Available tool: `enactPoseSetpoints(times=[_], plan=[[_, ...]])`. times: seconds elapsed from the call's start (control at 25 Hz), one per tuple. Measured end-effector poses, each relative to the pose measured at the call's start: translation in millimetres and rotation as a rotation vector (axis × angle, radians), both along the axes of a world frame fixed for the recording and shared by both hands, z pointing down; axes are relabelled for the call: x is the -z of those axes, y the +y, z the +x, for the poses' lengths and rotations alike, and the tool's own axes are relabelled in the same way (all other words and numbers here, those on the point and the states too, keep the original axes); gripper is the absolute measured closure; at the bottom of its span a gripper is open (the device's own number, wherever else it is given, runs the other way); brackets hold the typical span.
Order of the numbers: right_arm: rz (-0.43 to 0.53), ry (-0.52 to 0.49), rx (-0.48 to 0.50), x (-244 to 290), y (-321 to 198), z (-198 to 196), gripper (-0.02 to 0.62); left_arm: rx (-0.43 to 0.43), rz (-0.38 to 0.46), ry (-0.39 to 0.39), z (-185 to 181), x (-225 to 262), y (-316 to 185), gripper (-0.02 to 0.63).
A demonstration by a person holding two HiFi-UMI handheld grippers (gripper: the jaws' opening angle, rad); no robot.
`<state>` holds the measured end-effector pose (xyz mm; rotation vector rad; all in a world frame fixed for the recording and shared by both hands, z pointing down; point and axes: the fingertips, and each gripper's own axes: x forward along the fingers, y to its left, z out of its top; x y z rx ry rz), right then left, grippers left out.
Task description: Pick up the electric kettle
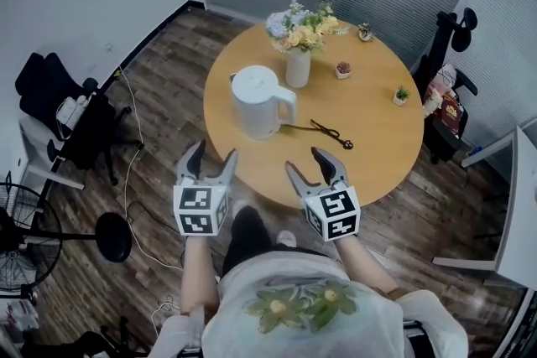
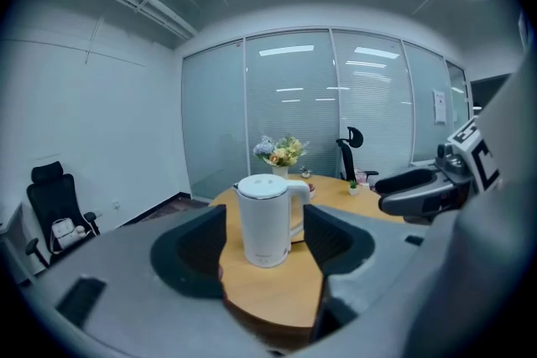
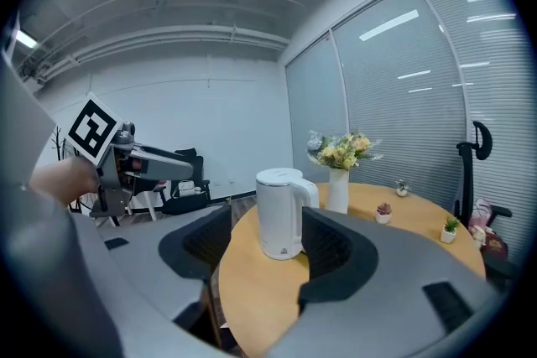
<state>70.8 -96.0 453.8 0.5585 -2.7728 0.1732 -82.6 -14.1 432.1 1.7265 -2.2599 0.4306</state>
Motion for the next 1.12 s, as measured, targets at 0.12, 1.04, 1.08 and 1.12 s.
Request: enactPoseSetpoints(times=[0.12, 1.04, 1.08, 1.12], plan=[[-0.006, 0.015, -0.024, -4.6, -10.3, -7.3, 0.34, 0.004, -0.026, 0.013, -16.3, -7.1, -8.4, 0.316], [-0.03, 0.132, -0.217, -38.8, -83.7, -77.2, 0.339, -0.115, -0.089, 0.126, -129.1, -32.4, -108.3, 0.327], [-0.03, 0.135, -0.224, -39.7, -85.5, -78.6, 0.339, -0.12, -0.093, 0.132, -131.6, -34.8, -112.2, 0.327], [-0.031, 0.138, -0.233, -40.7, -87.4, -79.8, 0.34, -0.127, -0.096, 0.137, -133.9, -37.0, -116.0, 0.328]])
